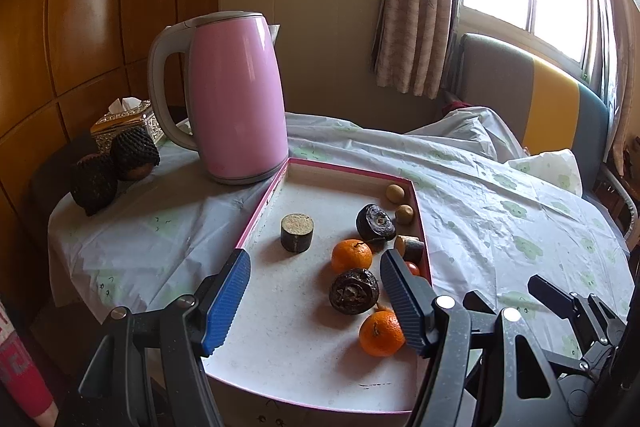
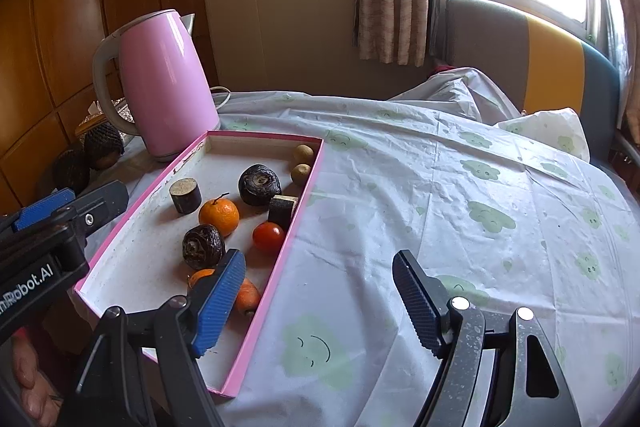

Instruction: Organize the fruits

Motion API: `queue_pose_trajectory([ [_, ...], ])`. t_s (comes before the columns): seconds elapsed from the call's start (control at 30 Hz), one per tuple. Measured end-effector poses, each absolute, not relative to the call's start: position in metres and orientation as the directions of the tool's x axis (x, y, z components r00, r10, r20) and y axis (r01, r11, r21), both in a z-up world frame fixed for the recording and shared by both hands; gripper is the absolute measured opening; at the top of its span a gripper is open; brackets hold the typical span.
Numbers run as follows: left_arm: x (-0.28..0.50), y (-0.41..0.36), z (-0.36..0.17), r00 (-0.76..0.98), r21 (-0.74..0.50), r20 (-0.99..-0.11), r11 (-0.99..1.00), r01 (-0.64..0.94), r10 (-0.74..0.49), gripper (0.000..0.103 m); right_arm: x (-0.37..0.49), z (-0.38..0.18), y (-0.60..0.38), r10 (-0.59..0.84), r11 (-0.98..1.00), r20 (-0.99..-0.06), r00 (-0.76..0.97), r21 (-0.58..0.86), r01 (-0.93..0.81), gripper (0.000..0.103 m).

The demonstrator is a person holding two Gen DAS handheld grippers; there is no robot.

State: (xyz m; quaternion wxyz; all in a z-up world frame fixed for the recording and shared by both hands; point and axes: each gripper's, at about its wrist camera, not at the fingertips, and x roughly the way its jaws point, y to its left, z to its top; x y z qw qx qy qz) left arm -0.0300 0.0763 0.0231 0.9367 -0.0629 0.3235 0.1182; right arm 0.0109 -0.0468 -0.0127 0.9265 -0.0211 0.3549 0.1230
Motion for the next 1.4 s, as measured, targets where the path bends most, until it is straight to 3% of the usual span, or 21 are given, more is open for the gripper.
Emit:
queue_pose_trajectory([
  [1.4,-0.033,0.0808,0.0266,0.766,-0.057,-0.62,0.964,-0.259,0.169,0.068,0.0076,-0.0169,-0.0384,0.222,0.963,-0.662,0.716,0.034,-0.267,0.078],
])
